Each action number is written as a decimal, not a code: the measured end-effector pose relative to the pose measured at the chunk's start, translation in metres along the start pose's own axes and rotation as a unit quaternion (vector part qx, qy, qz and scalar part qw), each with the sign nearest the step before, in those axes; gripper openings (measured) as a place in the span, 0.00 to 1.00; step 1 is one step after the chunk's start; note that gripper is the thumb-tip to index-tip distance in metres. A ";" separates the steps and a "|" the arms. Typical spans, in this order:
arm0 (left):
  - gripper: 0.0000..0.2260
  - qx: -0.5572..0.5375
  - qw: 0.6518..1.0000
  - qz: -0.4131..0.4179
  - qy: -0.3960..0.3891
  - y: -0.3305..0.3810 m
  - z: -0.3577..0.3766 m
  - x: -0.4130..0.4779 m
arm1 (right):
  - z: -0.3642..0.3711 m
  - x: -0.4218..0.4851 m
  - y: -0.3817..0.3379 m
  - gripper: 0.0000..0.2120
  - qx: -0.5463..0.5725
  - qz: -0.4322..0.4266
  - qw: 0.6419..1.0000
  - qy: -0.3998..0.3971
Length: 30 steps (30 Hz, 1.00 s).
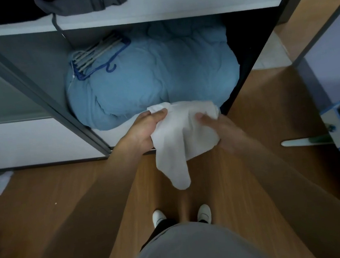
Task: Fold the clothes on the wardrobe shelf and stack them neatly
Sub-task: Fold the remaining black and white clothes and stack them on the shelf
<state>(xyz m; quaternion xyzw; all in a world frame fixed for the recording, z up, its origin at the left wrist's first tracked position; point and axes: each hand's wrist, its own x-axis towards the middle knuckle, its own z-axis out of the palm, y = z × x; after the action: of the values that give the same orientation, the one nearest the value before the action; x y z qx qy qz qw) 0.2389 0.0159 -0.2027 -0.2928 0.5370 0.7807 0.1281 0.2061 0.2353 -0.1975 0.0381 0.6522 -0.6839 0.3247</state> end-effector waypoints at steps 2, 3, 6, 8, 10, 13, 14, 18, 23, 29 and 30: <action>0.21 0.019 1.000 -0.019 0.012 0.003 0.000 -0.001 | 0.013 0.000 0.007 0.30 0.007 -0.005 1.000 0.015; 0.22 0.025 0.999 -0.024 0.012 0.003 -0.002 -0.001 | 0.018 0.001 0.007 0.27 0.016 -0.009 0.999 0.035; 0.26 0.017 0.998 0.005 -0.063 -0.001 -0.012 -0.007 | 0.025 0.005 0.004 0.18 0.067 0.004 0.996 0.064; 0.34 -0.016 0.995 0.061 -0.074 -0.009 -0.018 -0.007 | 0.028 0.005 -0.001 0.17 0.101 0.028 0.991 0.079; 0.43 -0.016 0.990 0.119 -0.071 -0.019 -0.025 -0.006 | 0.029 0.007 -0.005 0.18 0.132 0.051 0.986 0.091; 0.37 0.132 0.970 0.166 -0.121 -0.024 -0.026 -0.009 | 0.029 0.008 -0.013 0.14 0.126 0.091 0.983 0.101; 0.33 0.194 0.957 0.180 -0.117 -0.023 -0.024 -0.009 | 0.028 0.008 -0.015 0.12 0.114 0.103 0.983 0.104; 0.15 0.356 0.902 0.245 -0.013 -0.012 -0.013 -0.002 | 0.014 0.008 -0.024 0.11 0.088 0.146 0.980 0.106; 0.07 0.403 0.888 0.220 -0.002 -0.004 -0.011 -0.002 | -0.012 0.008 -0.023 0.30 0.021 0.058 0.988 0.145; 0.08 0.285 0.943 0.169 0.004 0.009 -0.008 -0.008 | -0.006 0.003 -0.017 0.49 -0.274 -0.072 0.959 -0.008; 0.08 0.281 0.945 0.167 0.006 0.011 -0.008 -0.010 | -0.004 0.004 -0.016 0.42 -0.361 -0.083 0.929 -0.025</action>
<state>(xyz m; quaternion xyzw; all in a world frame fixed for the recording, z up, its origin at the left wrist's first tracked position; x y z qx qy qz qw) 0.2435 0.0057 -0.1902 -0.1562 0.7765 0.6065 0.0699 0.1939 0.2363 -0.1856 -0.1526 0.8475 -0.4277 0.2750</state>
